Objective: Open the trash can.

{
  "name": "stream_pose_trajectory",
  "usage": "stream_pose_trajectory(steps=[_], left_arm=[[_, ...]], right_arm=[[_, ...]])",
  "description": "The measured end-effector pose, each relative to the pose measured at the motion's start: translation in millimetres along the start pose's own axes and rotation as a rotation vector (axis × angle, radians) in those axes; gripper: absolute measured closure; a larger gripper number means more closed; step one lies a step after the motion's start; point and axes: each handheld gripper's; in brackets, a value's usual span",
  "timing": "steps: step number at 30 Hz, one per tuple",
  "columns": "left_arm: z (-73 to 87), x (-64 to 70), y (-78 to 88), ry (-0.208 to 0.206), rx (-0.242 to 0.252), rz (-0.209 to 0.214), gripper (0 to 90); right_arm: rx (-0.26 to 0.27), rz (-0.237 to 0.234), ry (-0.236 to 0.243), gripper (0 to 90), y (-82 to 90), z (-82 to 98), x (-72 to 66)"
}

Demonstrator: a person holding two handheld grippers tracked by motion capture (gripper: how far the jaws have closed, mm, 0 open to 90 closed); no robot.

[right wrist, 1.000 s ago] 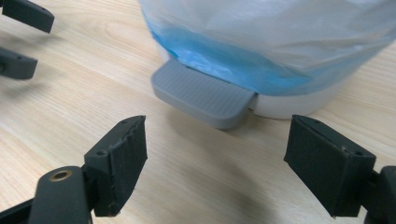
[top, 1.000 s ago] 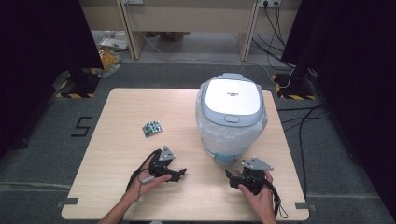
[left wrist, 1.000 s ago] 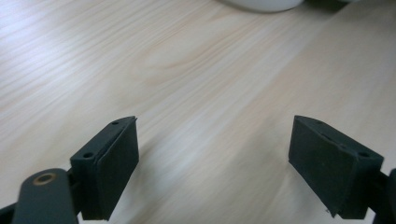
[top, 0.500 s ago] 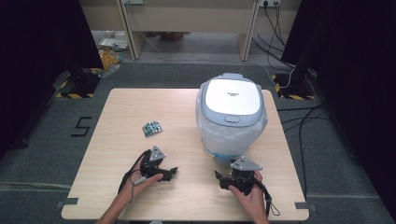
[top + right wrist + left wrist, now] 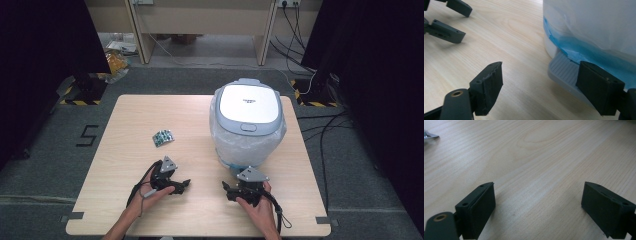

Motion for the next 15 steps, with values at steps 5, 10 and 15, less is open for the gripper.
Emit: stream_pose_trajectory(steps=[5,10,15], left_arm=[[0.0,0.1,0.0,0.0,-0.001,-0.001,11.2],[0.0,0.1,0.0,0.0,-0.002,0.0,11.1],[0.0,0.1,0.0,0.0,-0.002,-0.001,11.2]], right_arm=[[-0.018,-0.012,0.071,19.0,-1.6,-0.2,-0.4],[-0.006,-0.049,0.033,19.2,-1.9,3.2,4.3],[-0.012,-0.001,0.109,18.9,-3.5,3.5,-2.7]])
Point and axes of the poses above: each handheld gripper's, and its own axes: y roughly backward along the jaws, z roughly out of its underside, x roughly to its right, and after that the axes turned 11 degrees about z, right-handed
